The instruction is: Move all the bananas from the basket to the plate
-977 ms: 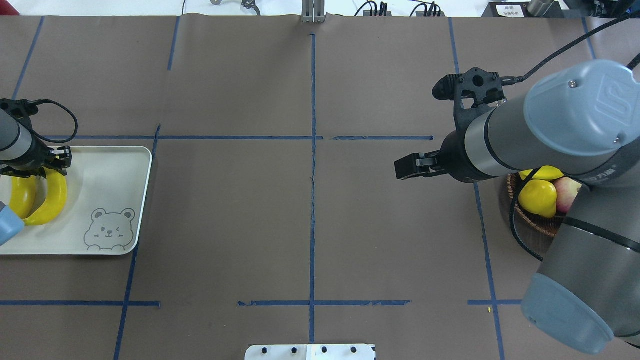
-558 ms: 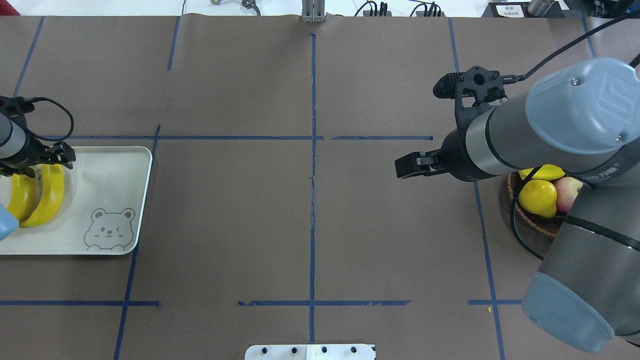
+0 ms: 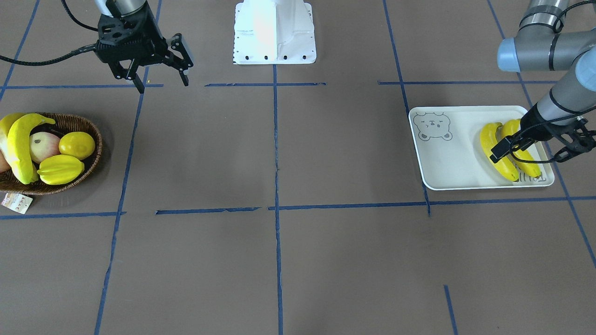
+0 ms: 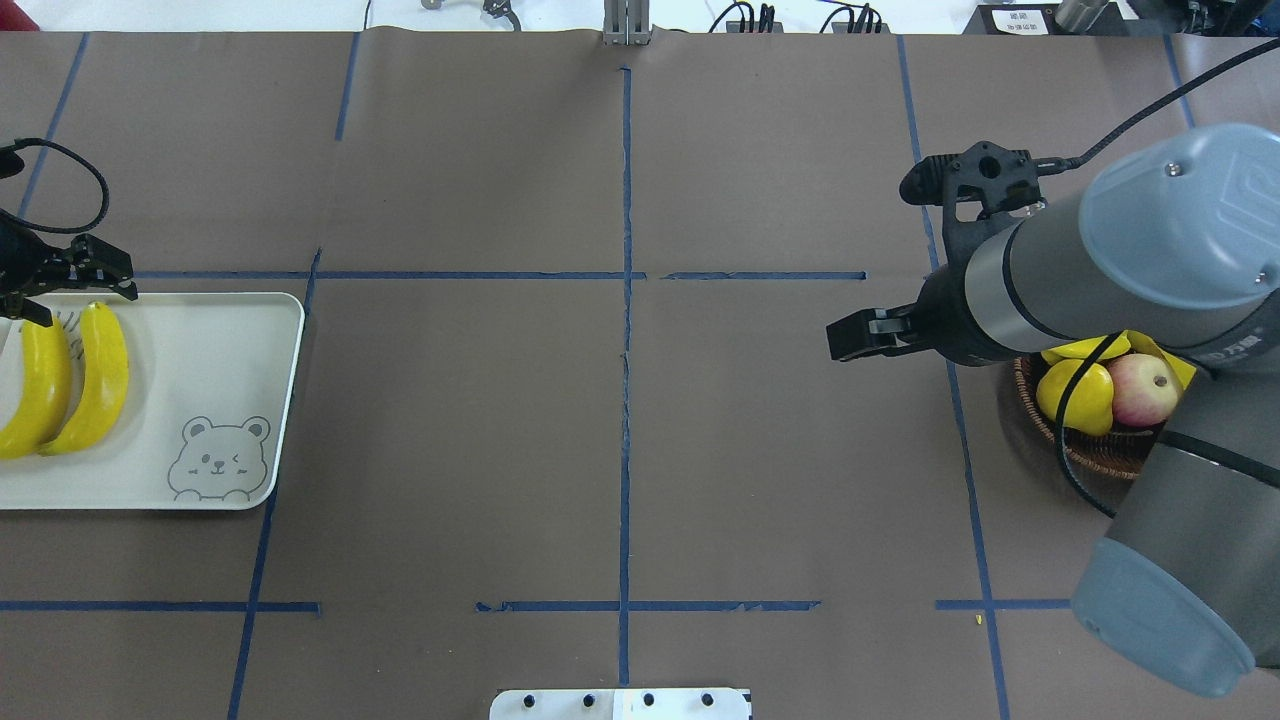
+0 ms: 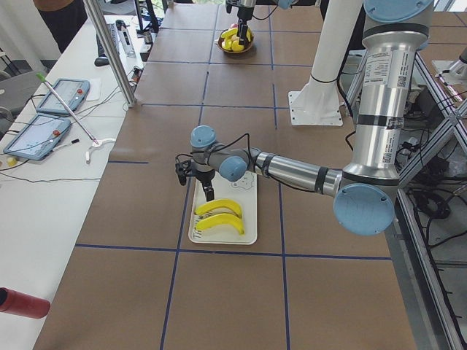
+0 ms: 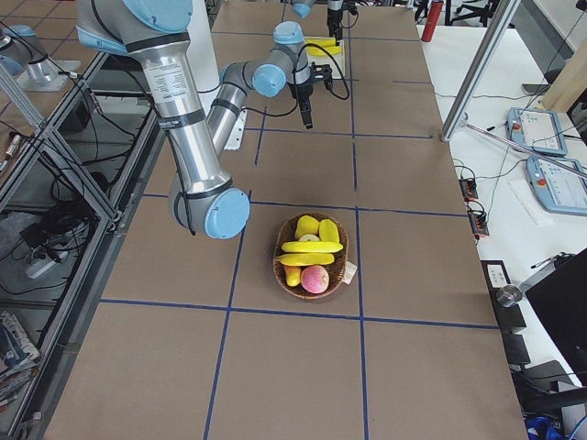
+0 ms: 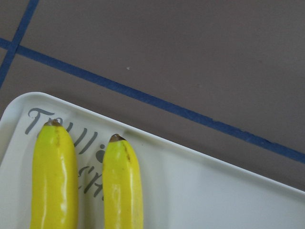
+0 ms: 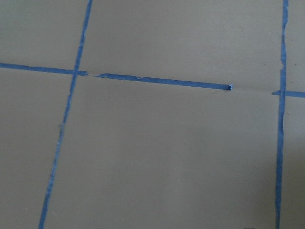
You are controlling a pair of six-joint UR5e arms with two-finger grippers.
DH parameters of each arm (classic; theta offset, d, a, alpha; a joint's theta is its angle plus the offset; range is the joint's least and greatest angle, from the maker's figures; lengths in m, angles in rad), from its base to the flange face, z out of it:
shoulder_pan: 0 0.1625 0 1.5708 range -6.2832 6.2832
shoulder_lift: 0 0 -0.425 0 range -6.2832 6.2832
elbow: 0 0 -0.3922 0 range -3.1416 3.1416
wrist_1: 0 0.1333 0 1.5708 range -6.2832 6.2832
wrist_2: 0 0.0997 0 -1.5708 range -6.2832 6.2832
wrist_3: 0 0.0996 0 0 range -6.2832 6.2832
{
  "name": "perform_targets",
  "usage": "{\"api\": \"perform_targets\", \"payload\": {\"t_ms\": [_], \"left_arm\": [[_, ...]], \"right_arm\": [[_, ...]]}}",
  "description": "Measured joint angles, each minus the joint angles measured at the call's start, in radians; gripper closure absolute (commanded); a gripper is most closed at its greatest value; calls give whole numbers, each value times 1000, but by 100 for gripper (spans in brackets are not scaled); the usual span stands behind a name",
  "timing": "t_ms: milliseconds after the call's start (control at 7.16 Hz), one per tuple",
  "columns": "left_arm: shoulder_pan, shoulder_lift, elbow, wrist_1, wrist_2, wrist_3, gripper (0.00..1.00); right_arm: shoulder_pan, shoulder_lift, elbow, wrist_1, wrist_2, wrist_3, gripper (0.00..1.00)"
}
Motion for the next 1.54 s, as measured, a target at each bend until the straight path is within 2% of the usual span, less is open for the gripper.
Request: {"api": "perform_targets", "payload": {"t_ms": [419, 698, 838, 1256, 1535], "left_arm": [[7, -21, -81, 1, -11, -21, 0], [33, -54, -97, 0, -11, -85, 0], [60, -69, -105, -1, -7, -120, 0], [109, -107, -109, -1, 0, -188, 0], [118, -112, -110, -1, 0, -195, 0]], "right_arm": [[128, -160, 7, 6, 31, -203, 0], [308, -251, -30, 7, 154, -431, 0], [361, -283, -68, 19, 205, -495, 0], [392, -389, -207, 253, 276, -517, 0], [392, -415, -294, 309, 294, -513, 1]]}}
